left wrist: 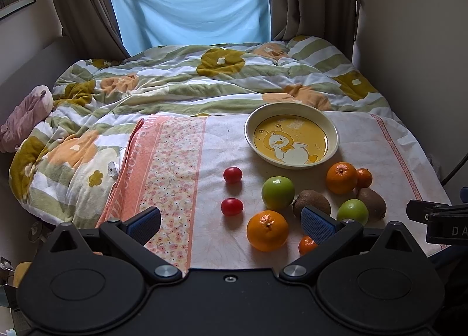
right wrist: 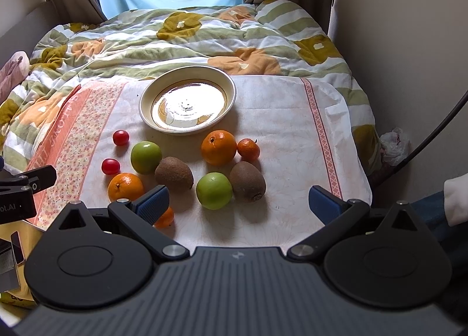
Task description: Organize fruits
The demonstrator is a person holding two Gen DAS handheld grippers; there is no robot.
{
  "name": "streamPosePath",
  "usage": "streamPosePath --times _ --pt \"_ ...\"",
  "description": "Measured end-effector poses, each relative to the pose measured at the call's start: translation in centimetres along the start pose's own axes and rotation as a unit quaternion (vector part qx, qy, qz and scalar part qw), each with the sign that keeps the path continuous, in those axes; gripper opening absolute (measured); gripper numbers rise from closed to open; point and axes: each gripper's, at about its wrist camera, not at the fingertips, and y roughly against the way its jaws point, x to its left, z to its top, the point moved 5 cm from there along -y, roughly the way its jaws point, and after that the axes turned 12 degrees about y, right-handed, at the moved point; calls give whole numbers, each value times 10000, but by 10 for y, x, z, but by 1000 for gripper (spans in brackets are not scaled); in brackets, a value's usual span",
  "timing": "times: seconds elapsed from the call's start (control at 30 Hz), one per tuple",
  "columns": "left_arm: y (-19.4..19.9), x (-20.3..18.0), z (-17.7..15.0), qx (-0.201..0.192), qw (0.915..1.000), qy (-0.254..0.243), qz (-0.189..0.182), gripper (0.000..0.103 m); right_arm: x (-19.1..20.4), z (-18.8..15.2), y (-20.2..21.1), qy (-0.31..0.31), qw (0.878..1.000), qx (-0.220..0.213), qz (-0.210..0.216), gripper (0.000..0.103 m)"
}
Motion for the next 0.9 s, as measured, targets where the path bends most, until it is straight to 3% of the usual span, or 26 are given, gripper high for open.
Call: streamPosePath --times 0.3,0.5,0.67,0.9 --pt "2 0 0 37 10000 -13 -29 103 0 0 0 -2 10000 27 3 103" --pt "-2 -7 4 124 9995 -28 -272 103 -8 1 -8 -33 9999 85 115 103" --pt "-12 -12 3 2 9993 -246 -296 103 -11 -1 -23 -66 9994 89 341 103" --pt "-44 -11 -7 57 9940 -815 -723 103 2 -11 -51 -424 9976 195 507 103"
